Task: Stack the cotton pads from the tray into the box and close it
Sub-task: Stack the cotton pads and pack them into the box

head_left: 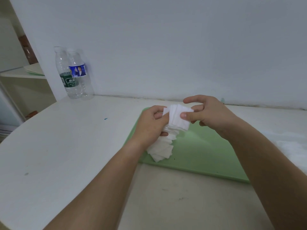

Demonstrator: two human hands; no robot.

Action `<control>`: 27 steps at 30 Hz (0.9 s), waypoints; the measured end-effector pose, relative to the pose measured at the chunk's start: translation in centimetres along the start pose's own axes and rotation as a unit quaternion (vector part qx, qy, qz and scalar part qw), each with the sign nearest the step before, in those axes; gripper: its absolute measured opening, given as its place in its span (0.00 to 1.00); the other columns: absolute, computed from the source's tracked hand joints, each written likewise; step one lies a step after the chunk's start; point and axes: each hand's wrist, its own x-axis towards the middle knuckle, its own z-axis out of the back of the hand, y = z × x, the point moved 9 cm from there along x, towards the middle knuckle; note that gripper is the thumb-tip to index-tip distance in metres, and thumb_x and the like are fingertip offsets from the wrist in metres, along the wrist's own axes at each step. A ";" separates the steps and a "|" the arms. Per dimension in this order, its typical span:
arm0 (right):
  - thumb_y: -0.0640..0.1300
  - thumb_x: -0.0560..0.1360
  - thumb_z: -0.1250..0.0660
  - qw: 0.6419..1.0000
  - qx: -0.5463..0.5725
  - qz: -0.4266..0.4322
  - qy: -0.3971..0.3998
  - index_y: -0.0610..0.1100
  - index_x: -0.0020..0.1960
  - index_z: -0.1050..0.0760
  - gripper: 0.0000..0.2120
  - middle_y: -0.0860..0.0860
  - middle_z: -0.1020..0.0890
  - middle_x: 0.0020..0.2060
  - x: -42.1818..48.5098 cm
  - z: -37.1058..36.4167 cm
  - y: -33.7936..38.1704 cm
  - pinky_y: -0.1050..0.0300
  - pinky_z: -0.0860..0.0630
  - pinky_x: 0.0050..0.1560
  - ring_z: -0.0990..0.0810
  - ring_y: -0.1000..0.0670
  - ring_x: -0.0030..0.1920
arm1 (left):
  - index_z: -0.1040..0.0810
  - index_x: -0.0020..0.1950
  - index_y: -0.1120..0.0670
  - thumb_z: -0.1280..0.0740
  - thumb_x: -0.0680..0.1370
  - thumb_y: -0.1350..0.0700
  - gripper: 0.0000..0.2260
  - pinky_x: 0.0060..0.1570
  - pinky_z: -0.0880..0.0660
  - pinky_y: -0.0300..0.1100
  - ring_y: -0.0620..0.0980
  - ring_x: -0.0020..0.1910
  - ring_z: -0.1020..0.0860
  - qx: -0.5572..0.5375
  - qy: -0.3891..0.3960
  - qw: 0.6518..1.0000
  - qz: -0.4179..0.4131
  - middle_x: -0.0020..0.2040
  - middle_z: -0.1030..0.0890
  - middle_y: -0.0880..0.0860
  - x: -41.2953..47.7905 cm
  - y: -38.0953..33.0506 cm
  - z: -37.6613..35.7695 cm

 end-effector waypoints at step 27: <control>0.49 0.68 0.20 0.999 0.004 -0.033 -0.032 0.48 0.55 0.20 0.18 0.54 0.18 0.35 -0.1 -0.8 -0.4 0.66 0.31 0.32 0.22 0.57 0.29 | 0.19 0.57 0.55 0.35 0.83 0.50 0.11 0.39 0.17 0.44 0.51 0.42 0.14 -0.067 0.003 0.997 0.029 0.48 0.14 0.53 -0.7 -0.8 -0.4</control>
